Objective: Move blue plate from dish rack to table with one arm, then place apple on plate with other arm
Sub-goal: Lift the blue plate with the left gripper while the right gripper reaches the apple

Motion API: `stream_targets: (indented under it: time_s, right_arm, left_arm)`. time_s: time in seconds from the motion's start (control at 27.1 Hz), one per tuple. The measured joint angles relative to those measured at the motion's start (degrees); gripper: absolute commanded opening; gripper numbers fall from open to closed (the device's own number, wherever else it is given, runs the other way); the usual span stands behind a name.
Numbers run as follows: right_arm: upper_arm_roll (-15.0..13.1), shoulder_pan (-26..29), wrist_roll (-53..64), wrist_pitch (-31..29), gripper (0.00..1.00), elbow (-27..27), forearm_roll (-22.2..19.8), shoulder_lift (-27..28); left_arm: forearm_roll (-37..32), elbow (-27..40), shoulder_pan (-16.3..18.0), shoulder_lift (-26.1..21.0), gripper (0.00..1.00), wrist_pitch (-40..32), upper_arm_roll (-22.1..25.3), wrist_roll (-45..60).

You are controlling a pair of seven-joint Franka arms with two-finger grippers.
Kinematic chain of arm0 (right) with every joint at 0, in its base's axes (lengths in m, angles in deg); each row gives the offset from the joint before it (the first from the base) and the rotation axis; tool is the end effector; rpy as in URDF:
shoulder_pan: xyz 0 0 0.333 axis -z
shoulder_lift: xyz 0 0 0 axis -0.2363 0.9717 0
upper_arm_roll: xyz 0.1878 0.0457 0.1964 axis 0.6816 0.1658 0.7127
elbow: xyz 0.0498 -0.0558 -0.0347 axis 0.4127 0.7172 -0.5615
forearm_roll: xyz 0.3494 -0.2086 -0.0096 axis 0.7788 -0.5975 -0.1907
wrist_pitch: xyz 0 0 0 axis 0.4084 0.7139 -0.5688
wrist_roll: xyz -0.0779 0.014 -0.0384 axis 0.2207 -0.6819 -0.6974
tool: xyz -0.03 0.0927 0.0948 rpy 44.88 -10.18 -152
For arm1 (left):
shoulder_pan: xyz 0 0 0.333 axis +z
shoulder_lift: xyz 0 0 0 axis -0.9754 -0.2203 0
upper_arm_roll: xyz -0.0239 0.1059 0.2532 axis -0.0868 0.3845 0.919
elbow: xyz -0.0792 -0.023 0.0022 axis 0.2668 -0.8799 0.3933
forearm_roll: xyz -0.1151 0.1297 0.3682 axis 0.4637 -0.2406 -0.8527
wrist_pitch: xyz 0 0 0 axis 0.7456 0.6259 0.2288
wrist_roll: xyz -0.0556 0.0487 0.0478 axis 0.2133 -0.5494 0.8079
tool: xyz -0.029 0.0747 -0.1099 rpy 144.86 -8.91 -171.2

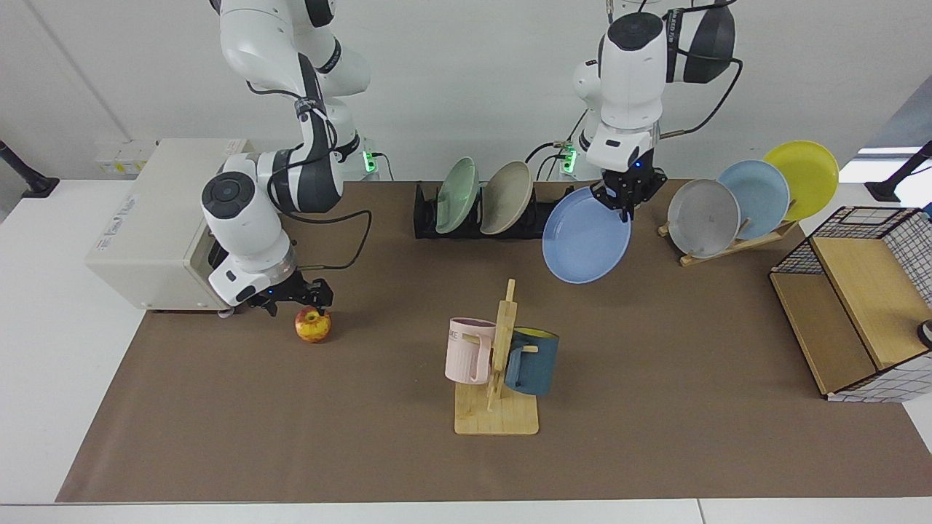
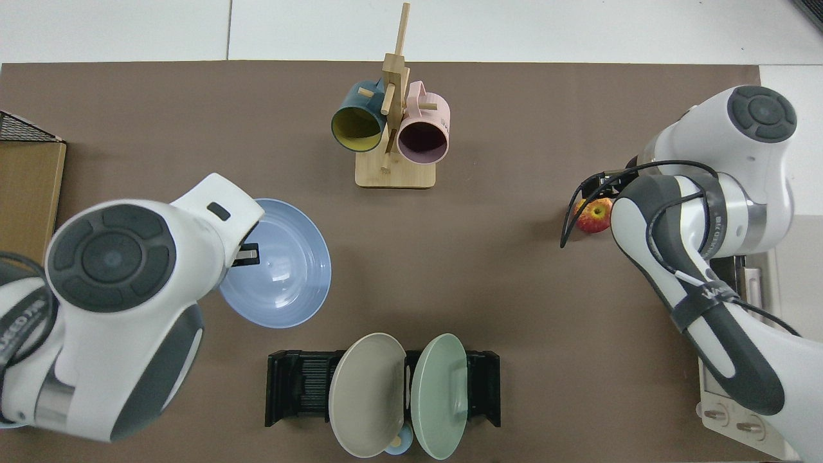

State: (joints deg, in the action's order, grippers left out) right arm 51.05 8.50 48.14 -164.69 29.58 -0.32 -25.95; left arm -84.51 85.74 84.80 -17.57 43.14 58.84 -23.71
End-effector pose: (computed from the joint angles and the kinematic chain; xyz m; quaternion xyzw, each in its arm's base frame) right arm 0.6353 0.0335 0.2964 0.9999 -0.0003 -0.0066 0.0127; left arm 0.5282 -0.1765 0.4648 -0.9932 -0.0513 -0.0543 0.0896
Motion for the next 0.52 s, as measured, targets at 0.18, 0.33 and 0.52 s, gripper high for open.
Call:
stream_targets:
  time_s: [0.18,0.33,0.52]
  right_arm:
    - [0.00,0.00,0.00,-4.58,1.00,4.26,-0.46,1.26]
    - [0.01,0.00,0.00,-5.02,1.00,5.13,-0.54,2.29]
    - [0.01,0.00,0.00,-7.37,0.90,5.80,-0.54,3.62]
  left_arm:
    - [7.72,-1.87,0.31,-3.97,0.00,5.49,1.72,1.53]
    - [11.95,-1.62,0.40,-6.10,0.00,9.20,1.99,1.54]
    - [15.36,-0.71,0.00,-8.29,0.00,14.16,1.48,1.85]
